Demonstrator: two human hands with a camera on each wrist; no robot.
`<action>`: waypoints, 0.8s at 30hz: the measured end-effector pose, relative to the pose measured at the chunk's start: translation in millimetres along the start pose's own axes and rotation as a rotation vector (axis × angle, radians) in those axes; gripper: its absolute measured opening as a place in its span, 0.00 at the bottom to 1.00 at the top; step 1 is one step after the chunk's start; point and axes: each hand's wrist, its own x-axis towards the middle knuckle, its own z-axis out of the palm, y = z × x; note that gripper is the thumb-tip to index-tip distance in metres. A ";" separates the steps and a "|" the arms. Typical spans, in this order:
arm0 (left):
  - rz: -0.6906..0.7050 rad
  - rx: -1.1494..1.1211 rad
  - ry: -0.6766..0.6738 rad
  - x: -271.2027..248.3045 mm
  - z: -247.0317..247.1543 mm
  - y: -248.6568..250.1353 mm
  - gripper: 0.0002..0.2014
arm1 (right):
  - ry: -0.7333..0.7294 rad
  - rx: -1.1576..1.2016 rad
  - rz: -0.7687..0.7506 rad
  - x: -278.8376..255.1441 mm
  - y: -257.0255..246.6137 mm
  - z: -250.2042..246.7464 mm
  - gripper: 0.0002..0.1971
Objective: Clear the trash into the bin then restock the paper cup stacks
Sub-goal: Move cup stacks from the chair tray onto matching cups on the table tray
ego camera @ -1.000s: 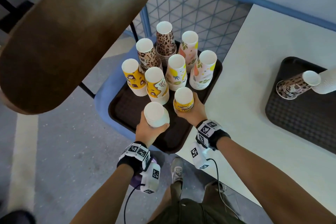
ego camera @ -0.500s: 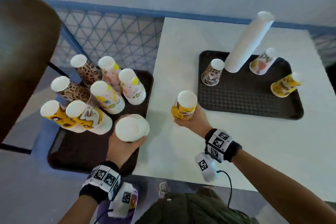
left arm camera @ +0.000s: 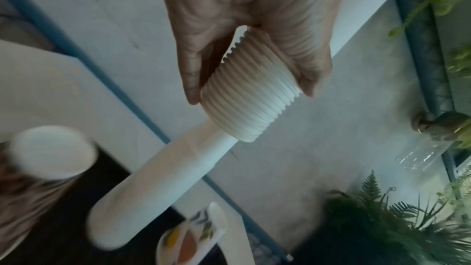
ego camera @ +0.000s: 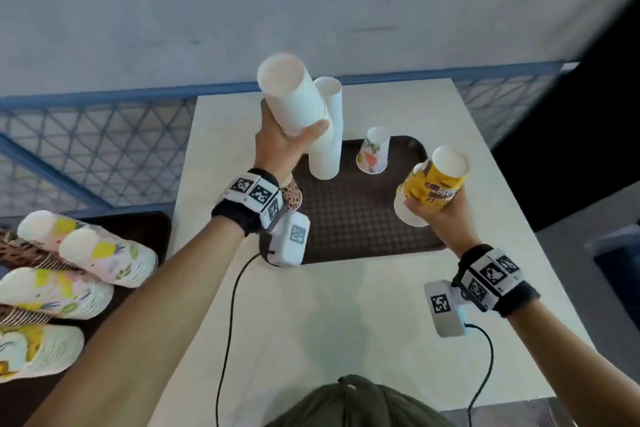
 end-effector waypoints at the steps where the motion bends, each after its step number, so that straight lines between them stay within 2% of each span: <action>1: 0.018 0.006 0.018 14.0 8.1 11.5 0.41 | 0.007 0.006 0.000 8.0 0.9 -9.3 0.41; 5: 0.096 0.080 0.097 57.9 29.6 45.9 0.40 | 0.000 0.011 0.006 35.4 3.1 -35.7 0.35; 8: 0.102 0.173 0.120 75.7 39.4 56.1 0.38 | 0.013 0.040 0.006 51.5 6.5 -46.8 0.33; 12: 0.066 0.260 0.094 84.7 51.2 47.6 0.38 | 0.032 0.100 0.015 65.1 8.7 -55.6 0.37; 15: -0.017 0.278 0.045 87.9 58.1 31.9 0.43 | 0.006 0.103 0.023 72.8 7.2 -54.6 0.38; 19: -0.147 0.295 -0.070 80.6 59.6 14.9 0.51 | -0.018 0.106 0.045 83.4 5.6 -44.9 0.38; 22: -0.077 0.363 -0.016 52.1 54.4 -2.2 0.47 | 0.000 0.109 0.065 89.7 8.6 -34.8 0.37; 24: 0.023 0.426 0.002 21.0 48.0 -23.8 0.38 | 0.014 0.101 0.065 92.7 10.8 -28.4 0.33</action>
